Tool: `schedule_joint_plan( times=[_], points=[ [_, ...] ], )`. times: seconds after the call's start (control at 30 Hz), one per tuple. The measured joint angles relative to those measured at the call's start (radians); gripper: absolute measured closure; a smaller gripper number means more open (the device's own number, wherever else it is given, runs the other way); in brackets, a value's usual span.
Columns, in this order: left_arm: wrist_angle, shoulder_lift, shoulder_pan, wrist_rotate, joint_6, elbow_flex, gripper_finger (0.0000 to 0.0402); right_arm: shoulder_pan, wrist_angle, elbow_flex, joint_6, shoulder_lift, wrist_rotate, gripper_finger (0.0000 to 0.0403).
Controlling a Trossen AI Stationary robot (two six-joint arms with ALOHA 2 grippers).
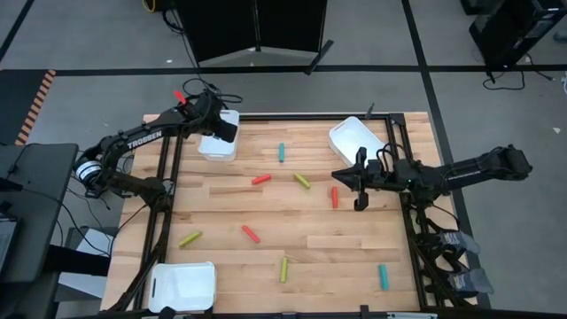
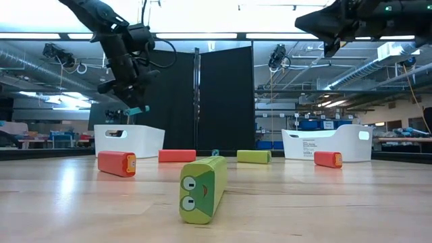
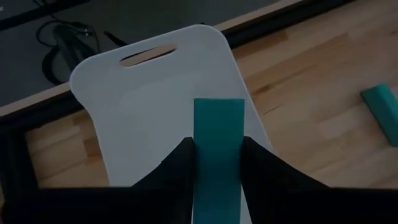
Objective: Sort blocks
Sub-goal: Put the middle left blue block into the top left white bin, then put the top left red block into the bottom left white bin
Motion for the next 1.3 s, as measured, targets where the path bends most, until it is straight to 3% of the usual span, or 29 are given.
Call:
schedule_joint_plan(
  times=[0.33,0.73,0.93,1.1,1.3],
  points=[
    [-0.023,0.015,0.004,-0.042,-0.022,0.002,0.0295,0.000,0.003,0.004,0.001,0.021,0.000,0.0361],
    [0.028,0.066,-0.005,-0.026,-0.024,0.002,0.0224,0.009,-0.001,0.004,0.026,0.021,0.001,0.0261],
    [0.062,-0.035,-0.030,0.034,-0.005,0.001,0.0207,0.008,-0.091,0.051,0.023,0.087,0.028,0.0214],
    [0.090,-0.201,-0.088,0.046,-0.006,0.002,0.0206,-0.019,-0.312,0.243,-0.011,0.261,0.026,0.0191],
    [0.104,-0.390,-0.182,0.045,-0.032,0.002,0.0207,-0.064,-0.390,0.465,-0.148,0.510,-0.052,0.0185]
  ],
)
